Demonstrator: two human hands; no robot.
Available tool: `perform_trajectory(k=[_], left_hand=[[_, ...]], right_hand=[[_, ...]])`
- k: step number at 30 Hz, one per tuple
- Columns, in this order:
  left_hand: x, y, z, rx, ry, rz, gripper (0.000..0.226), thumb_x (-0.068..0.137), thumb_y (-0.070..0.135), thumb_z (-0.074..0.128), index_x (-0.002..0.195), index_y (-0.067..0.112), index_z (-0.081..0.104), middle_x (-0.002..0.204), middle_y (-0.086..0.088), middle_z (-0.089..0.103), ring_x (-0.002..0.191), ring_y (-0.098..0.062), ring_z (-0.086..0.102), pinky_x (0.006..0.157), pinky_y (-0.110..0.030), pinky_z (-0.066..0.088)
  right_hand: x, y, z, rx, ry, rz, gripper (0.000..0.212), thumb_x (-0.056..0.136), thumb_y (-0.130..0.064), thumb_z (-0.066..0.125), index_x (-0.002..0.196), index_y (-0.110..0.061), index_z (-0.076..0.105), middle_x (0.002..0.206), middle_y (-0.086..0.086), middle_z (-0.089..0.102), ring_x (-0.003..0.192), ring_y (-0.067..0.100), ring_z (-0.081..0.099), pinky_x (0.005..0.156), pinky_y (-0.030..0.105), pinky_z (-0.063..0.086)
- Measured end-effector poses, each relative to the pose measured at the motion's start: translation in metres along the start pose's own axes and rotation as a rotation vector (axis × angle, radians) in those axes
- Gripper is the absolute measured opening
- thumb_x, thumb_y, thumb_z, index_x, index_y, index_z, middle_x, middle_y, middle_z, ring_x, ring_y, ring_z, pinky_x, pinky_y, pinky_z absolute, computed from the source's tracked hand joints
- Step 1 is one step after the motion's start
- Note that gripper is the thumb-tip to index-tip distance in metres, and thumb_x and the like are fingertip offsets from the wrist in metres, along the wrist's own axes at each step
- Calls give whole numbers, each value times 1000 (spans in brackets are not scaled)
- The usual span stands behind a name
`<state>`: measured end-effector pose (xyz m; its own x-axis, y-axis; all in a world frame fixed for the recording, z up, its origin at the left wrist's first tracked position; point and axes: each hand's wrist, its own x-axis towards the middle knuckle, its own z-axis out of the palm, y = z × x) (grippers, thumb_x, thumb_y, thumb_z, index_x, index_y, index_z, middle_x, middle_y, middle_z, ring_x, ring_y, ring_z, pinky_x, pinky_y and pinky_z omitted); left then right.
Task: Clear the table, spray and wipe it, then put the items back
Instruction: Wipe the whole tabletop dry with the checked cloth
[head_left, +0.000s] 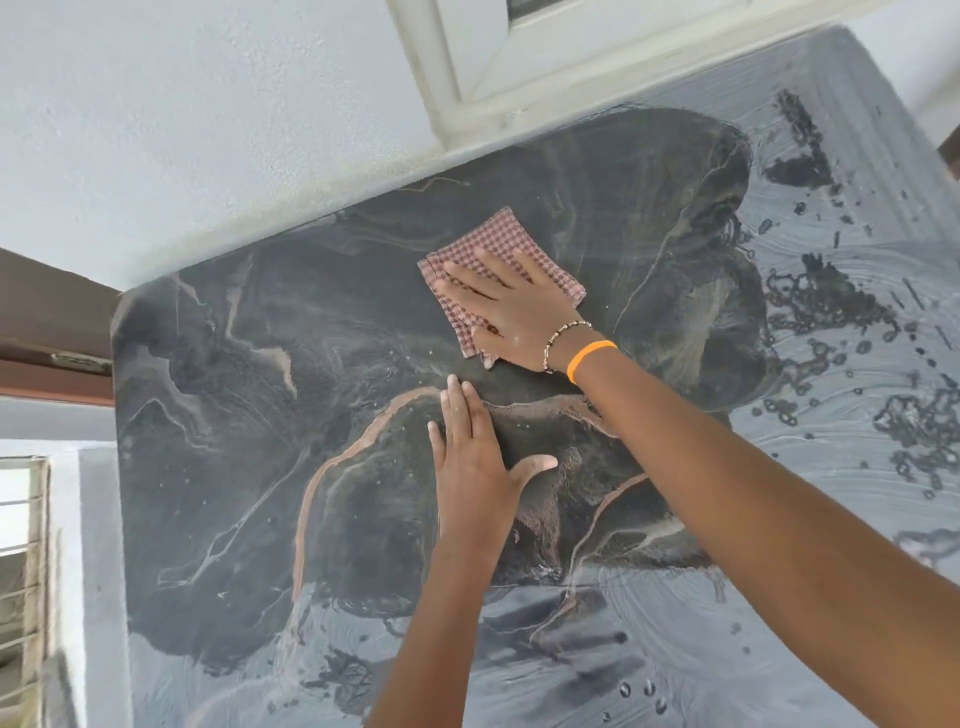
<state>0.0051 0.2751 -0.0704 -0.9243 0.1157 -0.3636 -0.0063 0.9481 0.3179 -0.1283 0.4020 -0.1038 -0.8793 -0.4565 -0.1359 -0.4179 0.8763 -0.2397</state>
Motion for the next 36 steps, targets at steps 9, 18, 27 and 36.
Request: perform_trajectory(k=[9, 18, 27, 36], left_hand=[[-21, 7, 11, 49, -62, 26, 118, 66, 76, 42, 147, 6, -9, 156, -7, -20, 144, -19, -17, 118, -38, -1], [-18, 6, 15, 49, -42, 23, 119, 67, 69, 52, 147, 4, -8, 157, -9, -17, 145, -23, -13, 118, -39, 0], [-72, 0, 24, -61, 18, 111, 128, 52, 83, 29, 146, 5, -10, 155, -8, -19, 140, -18, -25, 115, -35, -11], [-68, 10, 32, 123, -180, 154, 122, 71, 59, 63, 145, 2, -14, 155, -13, -21, 143, -33, -17, 116, -48, -2]], right_hand=[[-114, 134, -17, 84, 103, 600, 64, 86, -45, 22, 148, -37, 7, 159, -11, 6, 147, 23, 4, 117, 50, 3], [-121, 29, 7, 95, 111, 731, 64, 94, -32, 32, 149, -23, 1, 160, 0, -3, 146, 32, -3, 114, 57, -1], [-137, -63, 31, 4, -20, 166, 63, 92, -39, 32, 149, -27, 7, 159, -4, 5, 147, 26, 3, 116, 52, 1], [-251, 46, 18, 30, 53, 640, 72, 77, -52, 10, 147, -36, 9, 159, -10, 9, 147, 22, 6, 116, 47, 3]])
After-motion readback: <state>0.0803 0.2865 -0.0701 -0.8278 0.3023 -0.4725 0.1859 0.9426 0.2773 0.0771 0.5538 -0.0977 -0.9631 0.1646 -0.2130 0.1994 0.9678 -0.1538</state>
